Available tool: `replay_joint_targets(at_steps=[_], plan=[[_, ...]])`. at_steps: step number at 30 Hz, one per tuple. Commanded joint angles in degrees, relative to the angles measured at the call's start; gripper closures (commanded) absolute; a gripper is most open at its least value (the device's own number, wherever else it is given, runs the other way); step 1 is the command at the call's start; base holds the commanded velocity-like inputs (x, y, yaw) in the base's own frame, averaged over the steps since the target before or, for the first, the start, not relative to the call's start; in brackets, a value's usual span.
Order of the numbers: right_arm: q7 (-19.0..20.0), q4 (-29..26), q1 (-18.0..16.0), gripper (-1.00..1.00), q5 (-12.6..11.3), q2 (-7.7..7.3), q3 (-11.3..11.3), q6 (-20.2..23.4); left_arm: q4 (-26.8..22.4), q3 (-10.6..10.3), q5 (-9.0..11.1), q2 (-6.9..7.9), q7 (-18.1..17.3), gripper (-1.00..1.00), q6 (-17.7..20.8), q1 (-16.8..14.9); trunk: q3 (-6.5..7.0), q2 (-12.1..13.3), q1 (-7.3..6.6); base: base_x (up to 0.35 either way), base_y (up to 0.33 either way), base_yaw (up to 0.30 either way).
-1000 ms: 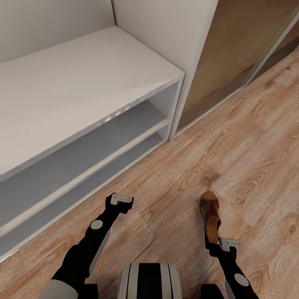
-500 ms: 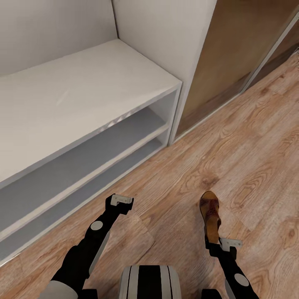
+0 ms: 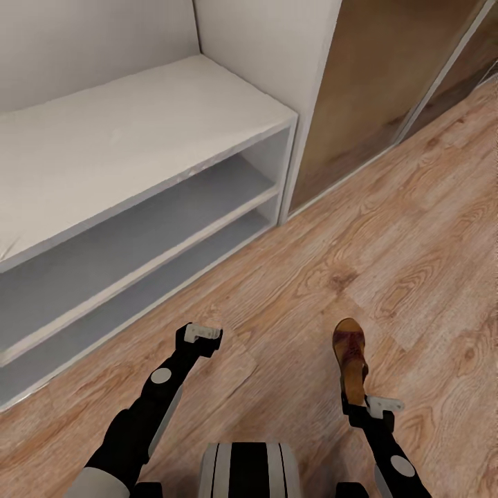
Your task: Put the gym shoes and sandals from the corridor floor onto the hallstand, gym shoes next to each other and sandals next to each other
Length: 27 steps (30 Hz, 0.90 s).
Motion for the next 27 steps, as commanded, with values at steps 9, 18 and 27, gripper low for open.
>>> replay_joint_targets(at_steps=[9,18,27], plan=[[0.0,0.0,0.0,1.00,0.1,0.03,-0.1,-0.1,-0.1,0.1,-0.2,-0.01,-0.2,-1.00,0.4,0.0,-0.03,0.0,-0.04,-0.336,0.000,0.000],[0.0,0.0,0.0,1.00,0.1,0.01,-0.1,-0.1,0.0,0.1,-0.2,0.06,-0.2,-1.00,0.4,0.0,0.02,0.0,-0.04,-0.336,0.000,0.000],[0.0,0.1,0.0,1.00,0.1,0.01,0.0,-1.2,0.4,0.5,-0.3,0.46,-0.2,-1.00,0.3,0.0,0.68,0.0,-0.04,-0.336,0.000,0.000]])
